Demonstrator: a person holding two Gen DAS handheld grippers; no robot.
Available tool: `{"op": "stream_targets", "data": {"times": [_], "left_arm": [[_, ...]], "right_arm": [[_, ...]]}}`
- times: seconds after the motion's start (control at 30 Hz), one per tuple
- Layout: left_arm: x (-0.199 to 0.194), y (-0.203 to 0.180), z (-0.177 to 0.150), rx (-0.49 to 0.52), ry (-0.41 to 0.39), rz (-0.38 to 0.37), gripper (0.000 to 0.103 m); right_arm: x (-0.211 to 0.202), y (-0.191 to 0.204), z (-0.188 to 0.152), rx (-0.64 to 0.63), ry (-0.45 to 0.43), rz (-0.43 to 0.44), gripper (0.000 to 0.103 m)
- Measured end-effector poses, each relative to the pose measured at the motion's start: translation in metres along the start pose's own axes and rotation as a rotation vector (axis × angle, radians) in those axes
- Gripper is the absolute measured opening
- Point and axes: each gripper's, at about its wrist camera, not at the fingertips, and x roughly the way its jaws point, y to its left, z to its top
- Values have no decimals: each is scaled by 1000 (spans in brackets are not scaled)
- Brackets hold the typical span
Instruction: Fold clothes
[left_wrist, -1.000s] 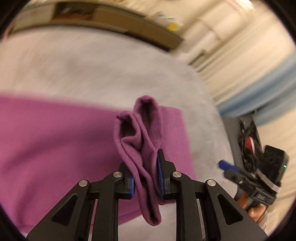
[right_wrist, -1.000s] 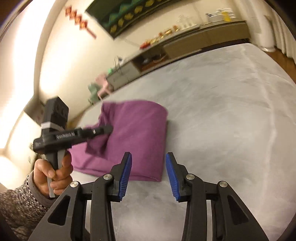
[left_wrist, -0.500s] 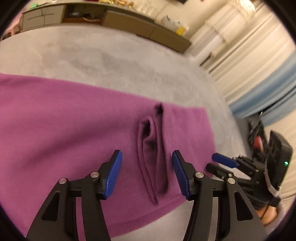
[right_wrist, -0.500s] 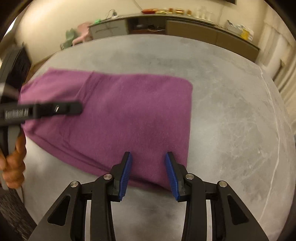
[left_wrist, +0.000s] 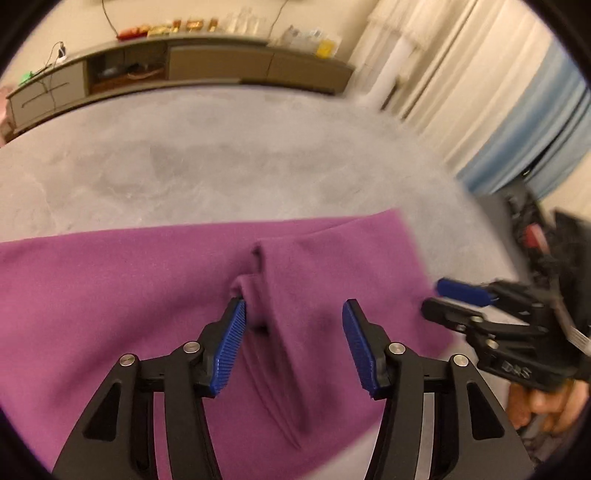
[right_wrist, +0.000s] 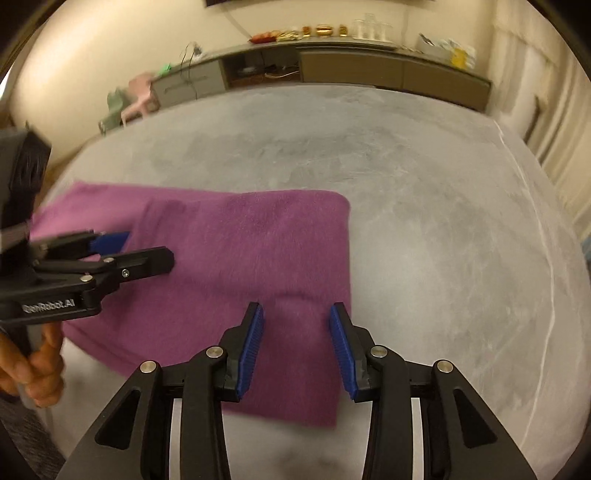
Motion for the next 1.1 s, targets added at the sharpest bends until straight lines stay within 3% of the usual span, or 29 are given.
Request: {"op": "stream_targets", "data": {"times": [0.1,0.13,0.2,0.3,0.33,0.37,0.4,0.47,0.53,0.57,0.63,0.67,0.77,0.8,0.9,1.0,1.07,1.1], "left_arm": [[-14,2,-10,-24,13,-40,57],[-2,7,-14,-58,72,-30,57],[4,6,-21,-83,80,-24,55],[7,-2,-20,-146,80,-192,50],[9,0,-20,-144,78,-191,50],[11,-2,-20,-117,84,-130,50],[14,0,-22,-102,96,-85,41],[8,7,-21,-99,93,-77,39],[-4,11,-19,-96,100,-32,46],[-15,11,-22,-87,89,-12,51],[-40,10,-13,-72,30,25,54],[-51,8,-4,-63,0,30,60],[-67,-19,36,9,-45,4,72],[-62,-31,46,31,-26,-4,75],[-19,-69,66,131,135,-30,75],[14,-93,56,226,255,2,75],[22,-100,47,262,289,34,75],[30,-101,45,288,285,46,69]], "right_arm": [[-2,-7,10,60,-20,-1,59],[-4,-11,5,95,-10,9,60],[6,-20,6,151,24,26,60],[13,-23,5,184,48,37,60],[11,-23,3,184,46,38,60],[10,-22,2,187,45,42,60],[10,-21,1,192,47,46,60],[28,-19,2,193,65,46,60],[35,-14,0,156,91,42,50],[36,-9,0,139,88,32,38],[39,-3,4,130,73,16,30],[36,-2,6,139,56,25,22],[13,5,8,189,-46,82,18],[5,11,8,197,-81,101,17],[-7,27,5,203,-158,139,16],[-12,44,4,171,-199,163,16],[-13,51,6,139,-204,175,15],[-12,53,7,131,-204,183,15]]}}
